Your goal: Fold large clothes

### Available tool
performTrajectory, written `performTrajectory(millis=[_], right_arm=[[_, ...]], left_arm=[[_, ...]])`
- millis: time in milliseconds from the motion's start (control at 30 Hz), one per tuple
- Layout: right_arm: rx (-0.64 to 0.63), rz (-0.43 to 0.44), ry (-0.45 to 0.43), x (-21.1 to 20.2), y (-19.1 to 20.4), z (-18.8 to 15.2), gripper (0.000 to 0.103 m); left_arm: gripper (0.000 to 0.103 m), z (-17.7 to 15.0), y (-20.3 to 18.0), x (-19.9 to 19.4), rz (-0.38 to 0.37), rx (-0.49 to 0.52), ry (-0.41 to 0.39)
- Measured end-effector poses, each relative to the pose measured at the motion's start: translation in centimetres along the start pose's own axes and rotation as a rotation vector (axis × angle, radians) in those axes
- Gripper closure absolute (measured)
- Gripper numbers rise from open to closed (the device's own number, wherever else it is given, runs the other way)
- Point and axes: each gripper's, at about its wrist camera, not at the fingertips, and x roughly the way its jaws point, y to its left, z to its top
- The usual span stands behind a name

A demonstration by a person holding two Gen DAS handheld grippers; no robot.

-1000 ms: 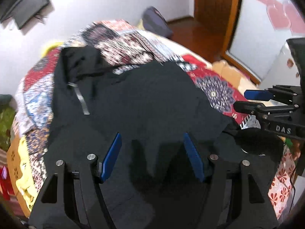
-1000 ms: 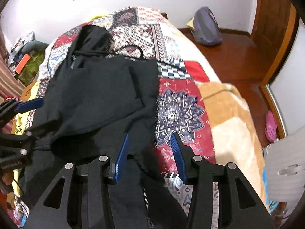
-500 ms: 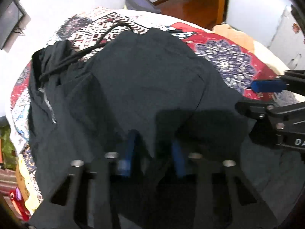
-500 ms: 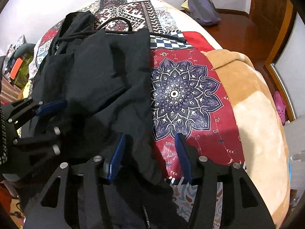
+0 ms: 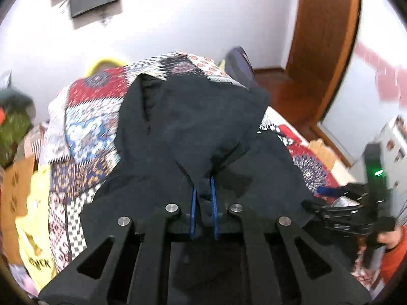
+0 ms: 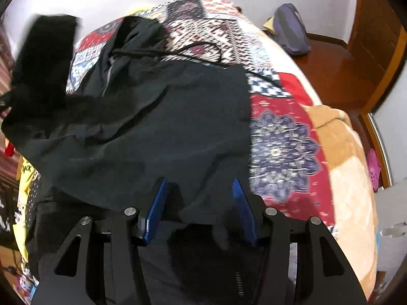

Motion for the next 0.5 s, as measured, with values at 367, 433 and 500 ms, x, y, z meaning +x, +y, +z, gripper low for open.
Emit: performTrajectory(millis=[367,433,500], right_arm=[[-0.084,-0.067,0.062,3.3,3.1,-1.8,0.049],[-0.083,-0.067,0.063,3.3,3.2,-1.8,0.049],[-0.075,-0.068,0.063,3.3,3.0,-1.7,0.049]], left_arm=[[0.066,-12.0,8.4,4.4,-0.001,-0.249,0.277],[0.057,-13.4,9.9,4.4,-0.041,-0.341,0.272],[0.054,-14.3,11.2,3.9,-0.116,-0.427,0.242]])
